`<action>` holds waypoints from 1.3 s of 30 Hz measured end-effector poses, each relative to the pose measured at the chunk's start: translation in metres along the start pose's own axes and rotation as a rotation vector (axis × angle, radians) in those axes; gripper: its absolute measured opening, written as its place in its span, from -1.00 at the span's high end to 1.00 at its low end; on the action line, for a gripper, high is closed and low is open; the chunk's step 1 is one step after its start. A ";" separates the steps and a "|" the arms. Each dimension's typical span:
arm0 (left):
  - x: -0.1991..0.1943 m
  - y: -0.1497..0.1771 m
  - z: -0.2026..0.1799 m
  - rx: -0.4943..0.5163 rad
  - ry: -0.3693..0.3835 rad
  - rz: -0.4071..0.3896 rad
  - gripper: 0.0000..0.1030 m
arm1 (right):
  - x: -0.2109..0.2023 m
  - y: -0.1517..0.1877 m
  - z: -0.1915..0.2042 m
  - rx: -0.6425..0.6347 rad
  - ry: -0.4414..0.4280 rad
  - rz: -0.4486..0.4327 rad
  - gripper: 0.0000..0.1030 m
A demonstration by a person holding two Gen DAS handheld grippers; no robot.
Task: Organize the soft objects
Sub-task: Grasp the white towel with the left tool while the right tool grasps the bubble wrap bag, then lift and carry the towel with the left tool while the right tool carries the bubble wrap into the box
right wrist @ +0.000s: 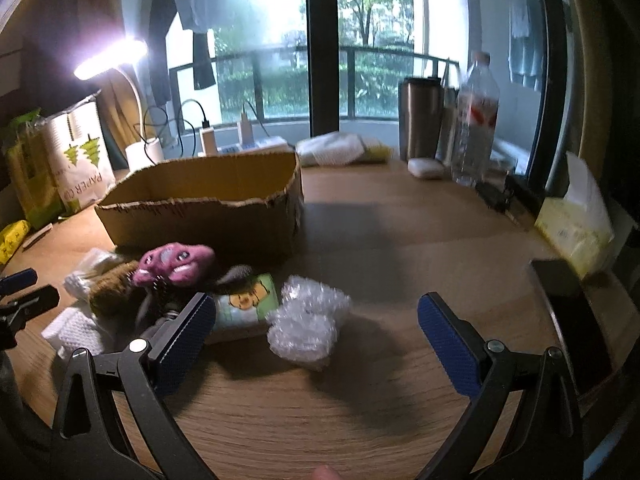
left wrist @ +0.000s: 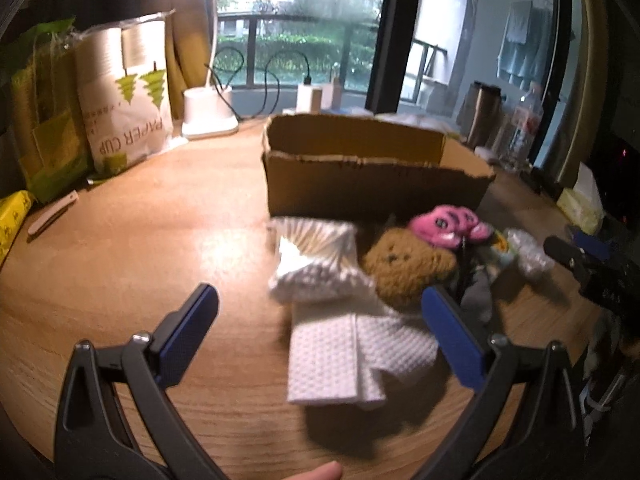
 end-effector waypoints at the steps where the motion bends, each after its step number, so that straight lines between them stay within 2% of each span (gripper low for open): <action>1: 0.002 0.002 -0.001 0.004 0.002 0.011 -0.99 | 0.002 0.001 -0.001 0.003 0.001 0.007 -0.99; 7: 0.010 0.010 -0.004 0.014 0.018 0.064 -0.98 | 0.007 0.004 -0.008 0.019 -0.002 0.026 -0.99; 12: 0.012 0.012 -0.007 0.029 0.029 0.074 -0.93 | 0.010 0.005 -0.010 0.044 -0.033 0.056 -0.99; 13: 0.013 0.012 -0.007 0.034 0.029 0.075 -0.86 | 0.011 0.006 -0.010 0.048 -0.042 0.060 -0.98; 14: 0.014 0.013 -0.007 0.035 0.030 0.081 -0.74 | 0.011 0.006 -0.009 0.048 -0.047 0.062 -0.87; 15: 0.015 0.014 -0.007 0.035 0.033 0.091 -0.70 | 0.012 0.006 -0.008 0.044 -0.049 0.068 -0.78; 17: 0.017 0.015 -0.006 0.030 0.039 0.101 -0.62 | 0.015 0.007 -0.007 0.037 -0.050 0.080 -0.74; 18: 0.018 0.016 -0.005 0.028 0.044 0.105 -0.45 | 0.015 0.007 -0.007 0.036 -0.052 0.084 -0.74; 20: 0.018 0.018 -0.004 0.020 0.057 0.112 -0.27 | 0.016 0.008 -0.006 0.034 -0.059 0.087 -0.72; 22: 0.018 0.020 -0.002 0.015 0.062 0.115 -0.22 | 0.016 0.009 -0.006 0.030 -0.063 0.090 -0.64; 24: 0.016 0.021 -0.001 0.007 0.073 0.109 -0.05 | 0.017 0.009 -0.005 0.027 -0.064 0.093 -0.51; 25: 0.014 0.022 0.000 0.003 0.080 0.103 -0.01 | 0.018 0.010 -0.005 0.025 -0.065 0.096 -0.50; 26: 0.012 0.022 0.000 0.001 0.081 0.099 0.11 | 0.018 0.010 -0.005 0.024 -0.066 0.098 -0.49; 27: 0.011 0.023 0.001 -0.002 0.094 0.091 0.30 | 0.019 0.010 -0.005 0.025 -0.071 0.100 -0.43; 28: 0.011 0.024 0.002 -0.008 0.109 0.092 0.35 | 0.019 0.010 -0.005 0.024 -0.073 0.103 -0.37; 29: 0.011 0.025 0.002 -0.012 0.118 0.095 0.41 | 0.020 0.011 -0.005 0.023 -0.072 0.105 -0.21; 30: 0.012 0.025 0.002 -0.016 0.132 0.096 0.59 | 0.021 0.011 -0.005 0.020 -0.070 0.109 -0.05; 31: 0.012 0.026 0.003 -0.025 0.148 0.099 0.67 | 0.022 0.012 -0.004 0.018 -0.068 0.110 0.03; 33: 0.011 0.026 0.003 -0.028 0.155 0.095 0.77 | 0.022 0.013 -0.004 0.011 -0.063 0.110 0.19; 39: -0.004 0.020 0.006 -0.043 0.186 0.052 0.85 | 0.018 0.011 -0.003 -0.005 -0.060 0.089 0.30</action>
Point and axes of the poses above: each gripper's, at about its wrist camera, not at the fingertips, and x roughly the way its jaws point, z to its left, y to its underside, the point moved 1 cm from there along x, roughly the way its jaws point, and after that the axes turned 14 degrees about x, right-handed, at the moved point
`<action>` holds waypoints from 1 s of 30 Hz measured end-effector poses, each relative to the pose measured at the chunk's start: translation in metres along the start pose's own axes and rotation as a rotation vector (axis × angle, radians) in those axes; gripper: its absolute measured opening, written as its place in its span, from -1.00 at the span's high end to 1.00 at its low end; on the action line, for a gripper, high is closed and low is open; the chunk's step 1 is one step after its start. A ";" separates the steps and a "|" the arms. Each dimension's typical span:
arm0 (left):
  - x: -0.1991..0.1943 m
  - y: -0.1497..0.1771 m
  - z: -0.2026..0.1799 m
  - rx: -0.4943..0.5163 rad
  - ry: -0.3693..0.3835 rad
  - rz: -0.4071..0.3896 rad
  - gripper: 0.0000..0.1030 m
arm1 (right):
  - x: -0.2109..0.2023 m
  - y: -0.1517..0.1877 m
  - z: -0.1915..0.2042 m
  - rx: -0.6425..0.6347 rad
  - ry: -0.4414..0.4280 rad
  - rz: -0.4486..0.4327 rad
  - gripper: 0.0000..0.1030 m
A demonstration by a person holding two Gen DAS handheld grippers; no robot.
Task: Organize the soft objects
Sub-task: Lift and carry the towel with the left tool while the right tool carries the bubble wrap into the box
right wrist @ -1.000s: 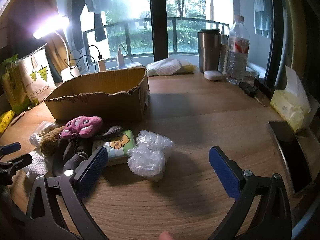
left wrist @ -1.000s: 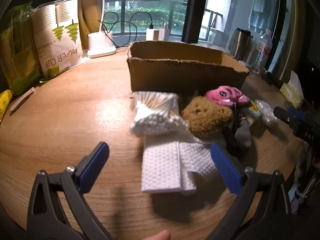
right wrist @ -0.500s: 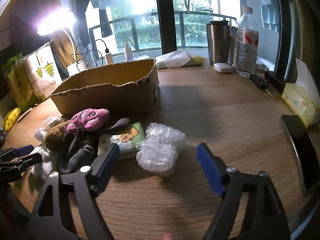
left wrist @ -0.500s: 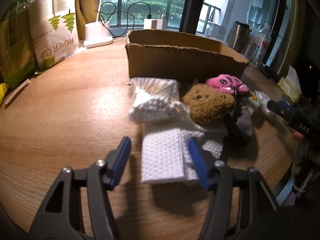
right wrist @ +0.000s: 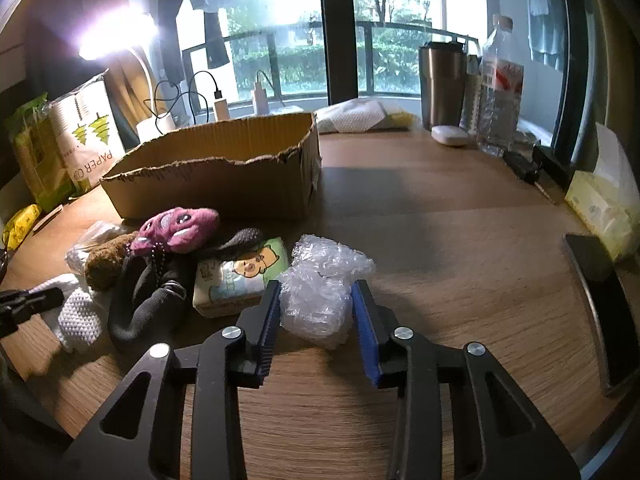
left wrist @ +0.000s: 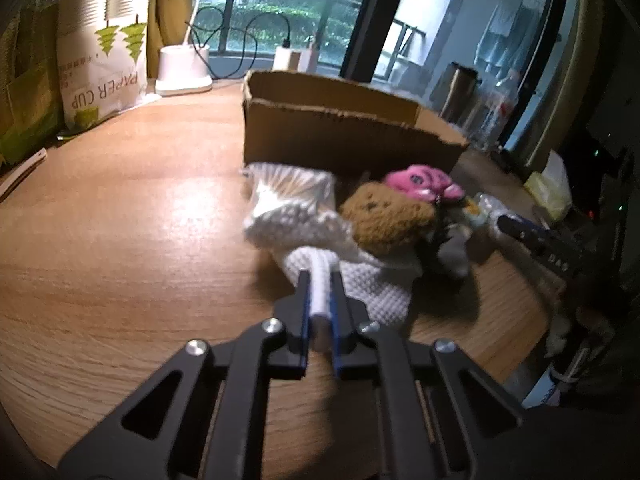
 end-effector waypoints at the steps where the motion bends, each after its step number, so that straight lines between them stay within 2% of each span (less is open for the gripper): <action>1: -0.005 -0.002 0.000 -0.002 0.005 -0.014 0.85 | -0.002 -0.001 0.000 0.000 -0.004 -0.006 0.31; 13: -0.041 -0.024 -0.003 0.015 0.021 -0.125 0.86 | -0.029 -0.014 0.008 -0.018 -0.032 -0.079 0.35; 30: -0.066 -0.059 -0.007 0.073 0.010 -0.238 0.86 | -0.051 -0.032 0.018 -0.052 -0.074 -0.140 0.35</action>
Point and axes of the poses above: each gripper's, at about its wrist camera, not at the fingertips, and x roughly the way its jaws point, z to its left, y to its underside, the point moved 1 cm from there along x, roughly the way its jaws point, and after that the axes turned 14 degrees about x, right-handed, at the moved point
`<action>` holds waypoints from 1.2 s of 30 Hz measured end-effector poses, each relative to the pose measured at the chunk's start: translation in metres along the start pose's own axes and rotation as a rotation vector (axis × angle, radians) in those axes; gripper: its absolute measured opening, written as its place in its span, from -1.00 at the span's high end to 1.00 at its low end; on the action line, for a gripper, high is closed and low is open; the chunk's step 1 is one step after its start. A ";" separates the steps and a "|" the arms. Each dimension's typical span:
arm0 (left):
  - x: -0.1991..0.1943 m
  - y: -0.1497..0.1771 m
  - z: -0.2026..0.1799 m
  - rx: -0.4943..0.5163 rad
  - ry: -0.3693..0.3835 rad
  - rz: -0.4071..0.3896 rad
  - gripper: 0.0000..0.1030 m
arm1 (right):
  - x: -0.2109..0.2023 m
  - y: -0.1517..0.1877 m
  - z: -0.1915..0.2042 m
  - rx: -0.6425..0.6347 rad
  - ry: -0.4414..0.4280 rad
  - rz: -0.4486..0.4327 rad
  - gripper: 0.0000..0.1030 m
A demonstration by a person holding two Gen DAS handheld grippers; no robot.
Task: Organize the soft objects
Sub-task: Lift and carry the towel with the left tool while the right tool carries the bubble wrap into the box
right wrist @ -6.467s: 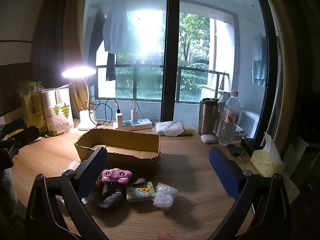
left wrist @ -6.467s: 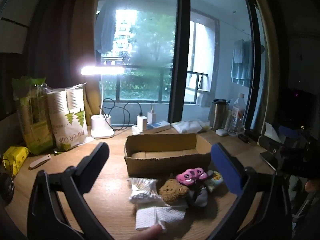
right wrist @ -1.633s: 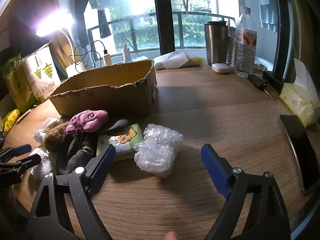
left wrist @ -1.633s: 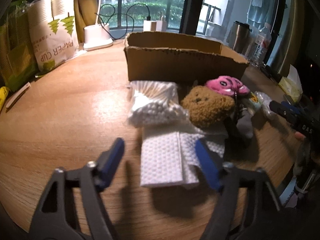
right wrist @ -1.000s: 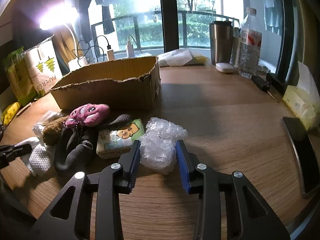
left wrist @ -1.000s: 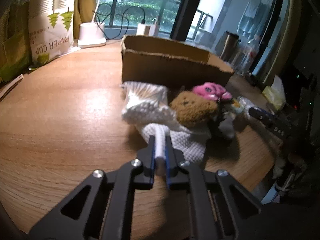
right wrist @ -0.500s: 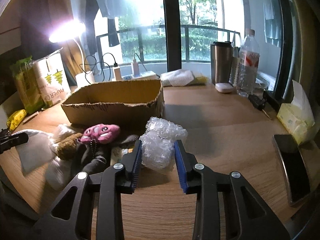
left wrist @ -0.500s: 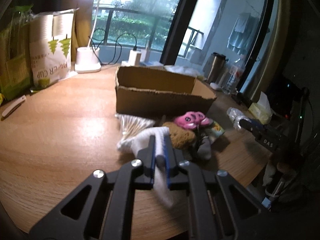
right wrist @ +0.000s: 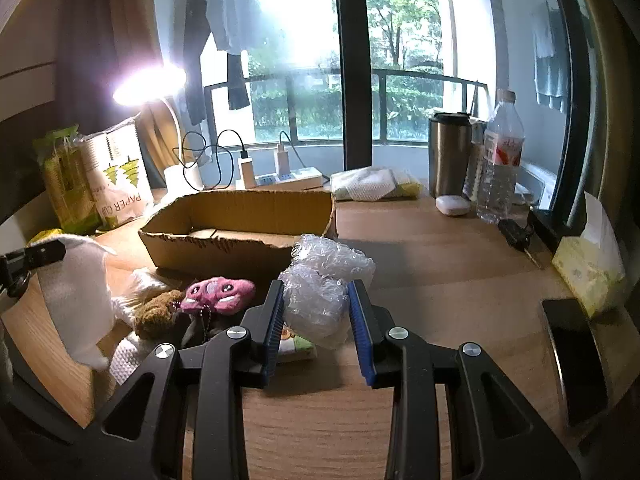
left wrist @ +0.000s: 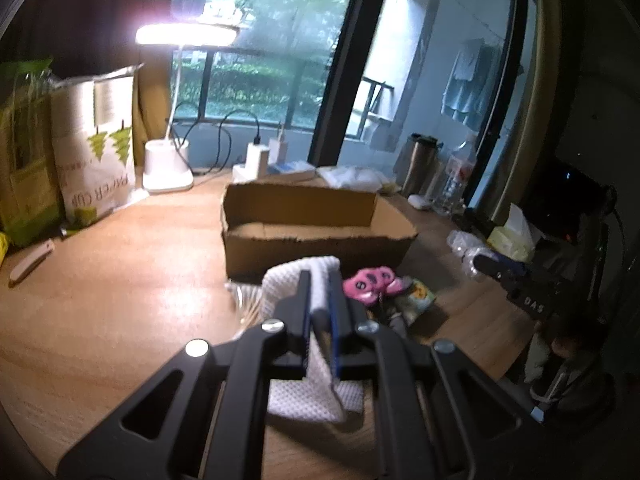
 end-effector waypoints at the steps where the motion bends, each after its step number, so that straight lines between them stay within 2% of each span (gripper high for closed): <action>1: -0.002 -0.003 0.000 0.004 0.000 -0.010 0.86 | -0.001 -0.002 0.001 -0.003 -0.002 -0.004 0.35; 17: -0.012 -0.058 0.008 0.066 -0.035 -0.159 0.86 | -0.002 -0.035 0.013 -0.049 -0.051 -0.070 0.35; 29: 0.002 -0.093 0.021 0.091 -0.054 -0.244 0.86 | 0.012 -0.062 0.026 -0.072 -0.090 -0.108 0.35; 36: 0.020 -0.104 0.031 0.087 -0.059 -0.261 0.86 | 0.025 -0.076 0.030 -0.084 -0.110 -0.118 0.34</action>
Point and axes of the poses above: each gripper's, at about its wrist camera, not at the fingertips, and x roughly the way its jaws point, z to its left, y to its underside, the point moved 1 cm from there along x, roughly the way its jaws point, and after that the axes turned 14 degrees about x, right-handed, at the moved point
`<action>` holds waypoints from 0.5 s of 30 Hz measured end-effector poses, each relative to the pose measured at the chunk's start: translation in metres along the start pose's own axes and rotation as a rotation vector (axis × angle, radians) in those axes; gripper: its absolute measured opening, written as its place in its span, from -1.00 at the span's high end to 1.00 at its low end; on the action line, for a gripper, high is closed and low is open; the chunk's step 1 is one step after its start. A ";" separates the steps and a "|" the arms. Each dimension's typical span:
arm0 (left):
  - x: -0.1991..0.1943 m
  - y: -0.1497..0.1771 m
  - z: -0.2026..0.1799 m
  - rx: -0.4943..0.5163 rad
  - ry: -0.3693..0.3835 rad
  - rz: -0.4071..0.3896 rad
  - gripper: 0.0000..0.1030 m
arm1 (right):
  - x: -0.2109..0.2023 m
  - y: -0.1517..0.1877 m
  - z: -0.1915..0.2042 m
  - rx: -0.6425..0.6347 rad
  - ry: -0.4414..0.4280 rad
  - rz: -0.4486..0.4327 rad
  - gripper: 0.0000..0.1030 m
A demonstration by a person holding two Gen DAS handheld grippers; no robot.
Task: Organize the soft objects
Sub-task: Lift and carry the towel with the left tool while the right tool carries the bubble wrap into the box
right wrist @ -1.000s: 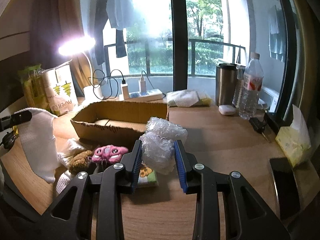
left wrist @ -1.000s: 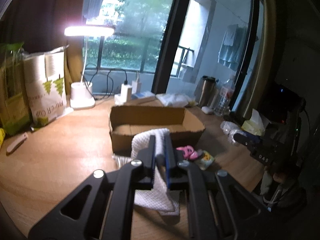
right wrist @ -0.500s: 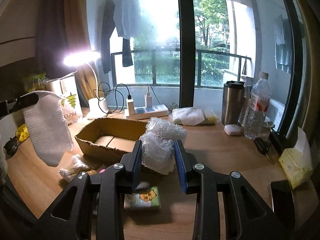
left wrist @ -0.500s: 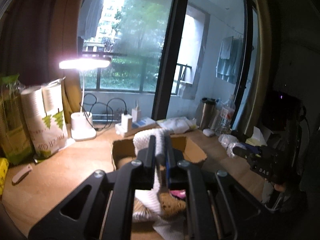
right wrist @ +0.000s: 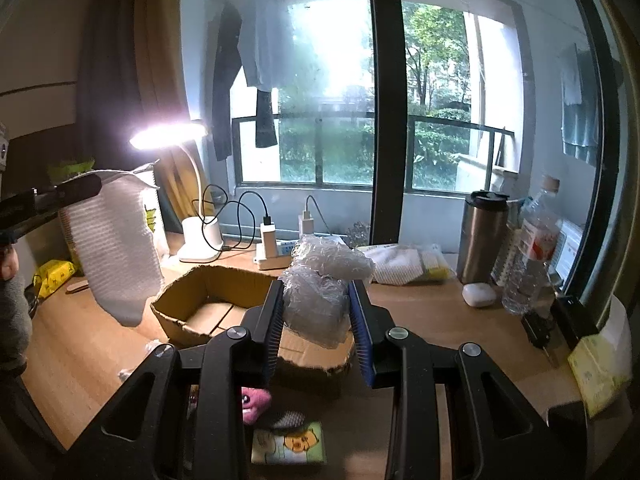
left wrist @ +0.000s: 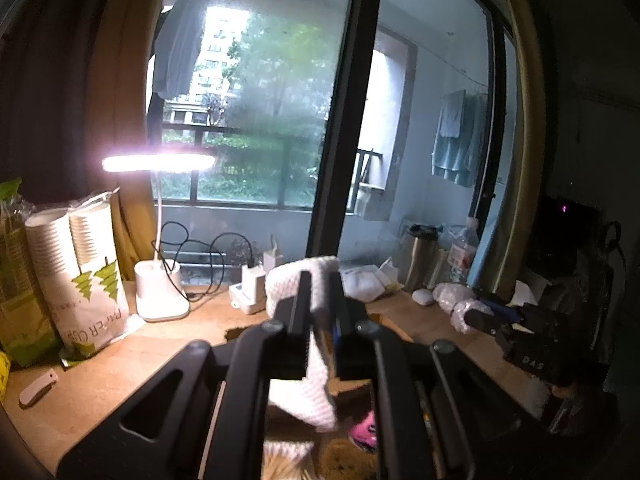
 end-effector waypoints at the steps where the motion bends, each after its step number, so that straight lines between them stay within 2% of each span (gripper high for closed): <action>1: 0.003 -0.001 0.001 0.004 -0.004 -0.002 0.86 | 0.001 -0.001 0.001 -0.001 -0.002 -0.001 0.34; 4: 0.016 0.000 0.006 0.003 -0.002 -0.008 0.86 | 0.010 -0.004 0.001 -0.003 -0.004 0.001 0.34; 6: 0.023 0.002 0.010 -0.009 0.027 -0.039 0.86 | 0.016 -0.005 0.001 -0.003 -0.007 0.006 0.34; 15: 0.063 0.021 0.020 -0.015 0.002 0.019 0.86 | 0.051 -0.004 0.000 -0.010 -0.007 0.047 0.34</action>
Point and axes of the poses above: each gripper's, at about its wrist camera, not at the fingertips, and x roughly the way its jaws point, z to its left, y to its underside, the point moved 1 cm from there along x, roughly the way its jaws point, and after that the axes turned 14 degrees about x, right-handed, at the moved point
